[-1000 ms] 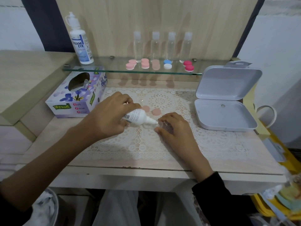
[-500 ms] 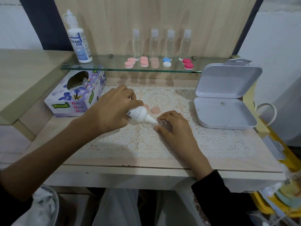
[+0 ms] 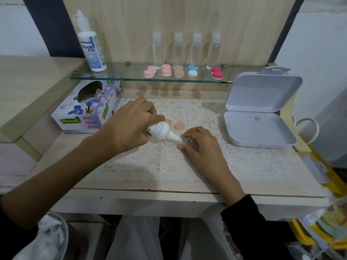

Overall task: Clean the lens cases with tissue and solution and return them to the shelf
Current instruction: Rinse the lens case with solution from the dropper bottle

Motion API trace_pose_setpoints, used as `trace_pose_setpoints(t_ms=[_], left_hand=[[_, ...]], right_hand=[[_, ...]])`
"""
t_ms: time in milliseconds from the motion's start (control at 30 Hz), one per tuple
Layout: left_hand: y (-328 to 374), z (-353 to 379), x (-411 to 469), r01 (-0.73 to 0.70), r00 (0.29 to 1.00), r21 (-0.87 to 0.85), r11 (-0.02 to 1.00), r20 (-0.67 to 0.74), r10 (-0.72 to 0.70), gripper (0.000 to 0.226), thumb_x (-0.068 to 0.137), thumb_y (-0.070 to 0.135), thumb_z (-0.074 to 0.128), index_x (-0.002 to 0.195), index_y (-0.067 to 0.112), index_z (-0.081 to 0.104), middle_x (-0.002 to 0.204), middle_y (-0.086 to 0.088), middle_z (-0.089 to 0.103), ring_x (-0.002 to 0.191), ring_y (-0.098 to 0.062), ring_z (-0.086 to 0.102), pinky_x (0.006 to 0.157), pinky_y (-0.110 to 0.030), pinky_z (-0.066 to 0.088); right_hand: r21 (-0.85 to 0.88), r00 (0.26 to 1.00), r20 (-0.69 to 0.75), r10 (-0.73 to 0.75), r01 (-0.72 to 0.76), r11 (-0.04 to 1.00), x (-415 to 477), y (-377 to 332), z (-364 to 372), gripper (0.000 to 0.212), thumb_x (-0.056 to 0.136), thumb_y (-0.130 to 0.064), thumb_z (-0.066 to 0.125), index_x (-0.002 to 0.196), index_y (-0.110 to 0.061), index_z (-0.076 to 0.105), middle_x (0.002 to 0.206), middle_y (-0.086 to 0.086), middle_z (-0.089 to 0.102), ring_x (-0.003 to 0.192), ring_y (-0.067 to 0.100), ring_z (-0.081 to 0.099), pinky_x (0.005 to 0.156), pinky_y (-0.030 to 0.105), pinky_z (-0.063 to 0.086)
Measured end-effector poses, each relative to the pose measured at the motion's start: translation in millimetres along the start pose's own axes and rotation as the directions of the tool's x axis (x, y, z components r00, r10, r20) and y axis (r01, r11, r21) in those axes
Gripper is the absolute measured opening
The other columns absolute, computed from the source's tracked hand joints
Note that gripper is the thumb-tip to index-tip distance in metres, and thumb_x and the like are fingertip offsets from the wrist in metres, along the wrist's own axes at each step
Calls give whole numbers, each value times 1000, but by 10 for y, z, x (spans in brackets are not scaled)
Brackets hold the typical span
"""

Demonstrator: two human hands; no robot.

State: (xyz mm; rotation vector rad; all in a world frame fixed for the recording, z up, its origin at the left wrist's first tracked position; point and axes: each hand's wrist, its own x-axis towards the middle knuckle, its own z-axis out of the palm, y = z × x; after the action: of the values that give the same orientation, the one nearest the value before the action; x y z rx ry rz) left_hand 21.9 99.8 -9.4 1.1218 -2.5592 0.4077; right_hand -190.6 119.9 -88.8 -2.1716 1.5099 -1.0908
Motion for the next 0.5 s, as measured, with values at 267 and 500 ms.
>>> trace_pose_setpoints(t_ms=[267,500], left_hand=[[-32,74,-91,81,997,-53,995,13,-81,60,53,5,86,110,11,69,89,-10,63,83,-31,56,66,-33,38],[0,316,-361,388,920,-276,879,50,-390,60,66,23,84,121,21,61,108,1,60,100,-20,53,80,-27,32]], right_hand=[[2,1000,3,-1,1,1000,-5,-7,-10,28,85,-24,71,108,-11,68,105,-3,59,98,11,50,78,11,34],[-3,1000,9,2,-2,1000,4,3,-9,26,85,-23,71,108,-11,68,107,-2,60,101,12,51,80,10,34]])
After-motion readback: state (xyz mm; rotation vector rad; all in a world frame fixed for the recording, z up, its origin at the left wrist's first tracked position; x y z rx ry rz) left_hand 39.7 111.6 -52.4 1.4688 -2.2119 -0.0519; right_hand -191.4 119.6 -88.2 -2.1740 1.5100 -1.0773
